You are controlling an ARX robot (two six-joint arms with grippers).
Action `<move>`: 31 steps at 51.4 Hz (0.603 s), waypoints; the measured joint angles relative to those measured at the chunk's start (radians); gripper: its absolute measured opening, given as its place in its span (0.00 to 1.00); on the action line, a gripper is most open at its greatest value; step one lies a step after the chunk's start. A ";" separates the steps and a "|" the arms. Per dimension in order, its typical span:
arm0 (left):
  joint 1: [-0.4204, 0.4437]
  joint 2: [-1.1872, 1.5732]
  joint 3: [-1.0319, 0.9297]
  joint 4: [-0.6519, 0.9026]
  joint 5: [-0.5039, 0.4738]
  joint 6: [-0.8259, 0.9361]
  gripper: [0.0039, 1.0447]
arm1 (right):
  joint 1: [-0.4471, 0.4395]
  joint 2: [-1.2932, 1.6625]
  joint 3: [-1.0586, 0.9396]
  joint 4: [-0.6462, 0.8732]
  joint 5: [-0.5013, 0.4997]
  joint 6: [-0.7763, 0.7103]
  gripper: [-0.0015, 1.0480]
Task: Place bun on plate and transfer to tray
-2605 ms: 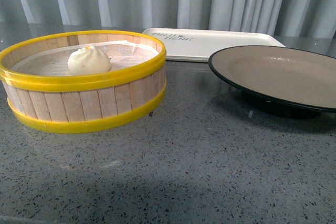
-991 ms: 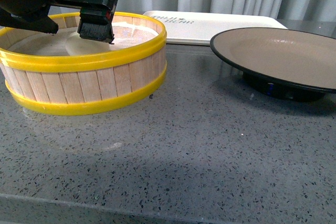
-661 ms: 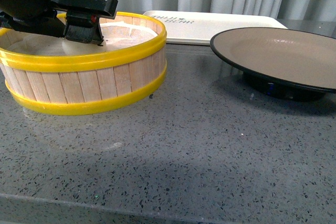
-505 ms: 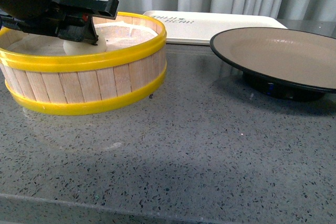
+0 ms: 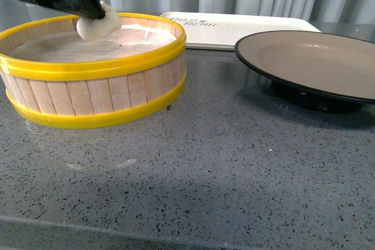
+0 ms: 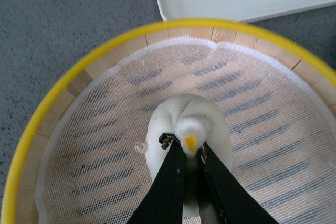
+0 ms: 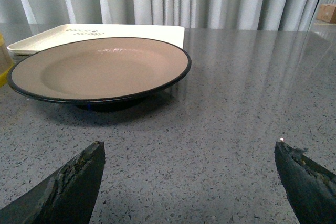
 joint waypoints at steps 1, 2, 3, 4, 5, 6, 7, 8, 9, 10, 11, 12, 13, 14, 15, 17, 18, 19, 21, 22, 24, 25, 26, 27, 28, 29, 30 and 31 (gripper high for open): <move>-0.003 0.000 0.006 -0.003 0.000 0.000 0.04 | 0.000 0.000 0.000 0.000 0.000 0.000 0.92; -0.005 0.000 0.013 -0.005 0.000 0.001 0.04 | 0.000 0.000 0.000 0.000 0.000 0.000 0.92; -0.011 0.000 0.027 -0.011 -0.001 0.003 0.04 | 0.000 0.000 0.000 0.000 0.000 0.000 0.92; -0.014 0.000 0.034 -0.013 -0.001 0.003 0.04 | 0.000 0.000 0.000 0.000 0.000 0.000 0.92; -0.022 0.000 0.050 -0.017 -0.001 0.004 0.04 | 0.000 0.000 0.000 0.000 0.000 0.000 0.92; -0.026 0.000 0.057 -0.020 -0.001 0.004 0.04 | 0.000 0.000 0.000 0.000 0.000 0.000 0.92; -0.035 0.000 0.073 -0.025 -0.001 0.004 0.04 | 0.000 0.000 0.000 0.000 0.000 0.000 0.92; -0.040 0.000 0.082 -0.028 -0.002 0.004 0.04 | 0.000 0.000 0.000 0.000 0.000 0.000 0.92; -0.051 0.001 0.099 -0.034 -0.004 0.005 0.04 | 0.000 0.000 0.000 0.000 0.000 0.000 0.92; -0.056 0.002 0.108 -0.036 -0.005 0.005 0.04 | 0.000 0.000 0.000 0.000 0.000 0.000 0.92; -0.070 0.005 0.127 -0.040 -0.006 0.006 0.04 | 0.000 0.000 0.000 0.000 0.000 0.000 0.92; -0.084 0.008 0.148 -0.047 -0.011 0.006 0.04 | 0.000 0.000 0.000 0.000 0.000 0.000 0.92; -0.098 0.012 0.168 -0.050 -0.014 0.006 0.04 | 0.000 0.000 0.000 0.000 0.000 0.000 0.92; -0.121 0.020 0.198 -0.056 -0.017 0.007 0.04 | 0.000 0.000 0.000 0.000 0.000 0.000 0.92; -0.138 0.027 0.220 -0.061 -0.020 0.010 0.04 | 0.000 0.000 0.000 0.000 0.000 0.000 0.92; -0.173 0.044 0.257 -0.068 -0.021 0.011 0.04 | 0.000 0.000 0.000 0.000 0.000 0.000 0.92; -0.190 0.054 0.277 -0.072 -0.023 0.013 0.04 | 0.000 0.000 0.000 0.000 0.000 0.000 0.92; -0.208 0.064 0.295 -0.077 -0.026 0.013 0.04 | 0.000 0.000 0.000 0.000 0.000 0.000 0.92; -0.253 0.094 0.332 -0.082 -0.034 0.019 0.04 | 0.000 0.000 0.000 0.000 0.000 0.000 0.92; -0.270 0.103 0.341 -0.082 -0.037 0.021 0.04 | 0.000 0.000 0.000 0.000 0.000 0.000 0.92; -0.311 0.137 0.368 -0.084 -0.042 0.026 0.04 | 0.000 0.000 0.000 0.000 0.000 0.000 0.92; -0.326 0.148 0.374 -0.084 -0.047 0.029 0.04 | 0.000 0.000 0.000 0.000 0.000 0.000 0.92; -0.341 0.160 0.379 -0.084 -0.050 0.029 0.04 | 0.000 0.000 0.000 0.000 0.000 0.000 0.92; -0.364 0.177 0.382 -0.084 -0.058 0.032 0.04 | 0.000 0.000 0.000 0.000 0.000 0.000 0.92; -0.377 0.187 0.384 -0.083 -0.061 0.033 0.04 | 0.000 0.000 0.000 0.000 0.000 0.000 0.92; -0.390 0.197 0.385 -0.081 -0.065 0.034 0.04 | 0.000 0.000 0.000 0.000 0.000 0.000 0.92; -0.397 0.202 0.385 -0.080 -0.066 0.034 0.04 | 0.000 0.000 0.000 0.000 0.000 0.000 0.92; -0.410 0.213 0.388 -0.078 -0.070 0.035 0.04 | 0.000 0.000 0.000 0.000 0.000 0.000 0.92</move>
